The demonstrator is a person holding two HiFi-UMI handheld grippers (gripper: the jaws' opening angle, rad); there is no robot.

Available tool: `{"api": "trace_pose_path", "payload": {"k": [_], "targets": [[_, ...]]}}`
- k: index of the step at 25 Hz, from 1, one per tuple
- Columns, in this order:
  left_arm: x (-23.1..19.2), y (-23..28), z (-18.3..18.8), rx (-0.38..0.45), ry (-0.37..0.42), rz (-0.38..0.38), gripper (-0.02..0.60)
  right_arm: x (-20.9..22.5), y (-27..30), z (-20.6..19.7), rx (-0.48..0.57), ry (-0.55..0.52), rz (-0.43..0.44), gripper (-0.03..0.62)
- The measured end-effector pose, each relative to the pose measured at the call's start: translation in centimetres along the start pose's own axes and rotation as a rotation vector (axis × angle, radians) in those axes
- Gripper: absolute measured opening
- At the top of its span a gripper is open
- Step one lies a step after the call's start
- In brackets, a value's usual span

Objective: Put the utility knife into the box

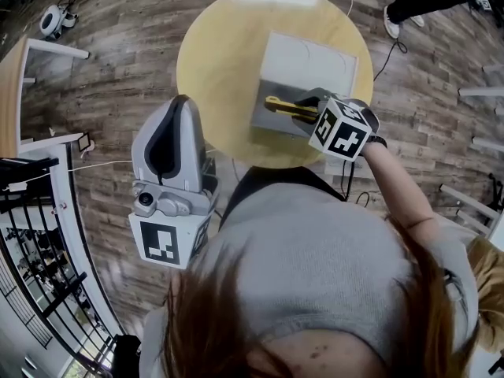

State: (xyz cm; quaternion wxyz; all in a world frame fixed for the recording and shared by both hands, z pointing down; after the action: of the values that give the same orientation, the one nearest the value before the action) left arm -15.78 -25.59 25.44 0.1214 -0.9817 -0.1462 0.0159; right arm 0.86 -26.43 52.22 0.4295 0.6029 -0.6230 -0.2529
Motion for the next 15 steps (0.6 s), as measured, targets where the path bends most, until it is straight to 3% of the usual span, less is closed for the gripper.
{"api": "trace_pose_path", "payload": {"k": [15], "targets": [[-1.1, -0.6, 0.1, -0.018, 0.024, 0.048, 0.004, 1.0, 3.2, -1.8, -0.08, 0.044, 0.007, 0.12]]}}
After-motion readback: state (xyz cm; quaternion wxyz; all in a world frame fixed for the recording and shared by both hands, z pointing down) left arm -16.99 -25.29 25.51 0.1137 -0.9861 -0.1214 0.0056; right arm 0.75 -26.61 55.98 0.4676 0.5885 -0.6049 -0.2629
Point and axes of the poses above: the fingertips, and each gripper's own axes: y forward along the fingers, x to its right, z out of its top, the point moved 3 cm from there along -y, backward along the fingers, and after that the axes turned 13 degrees about z, right-handed, at the moved point
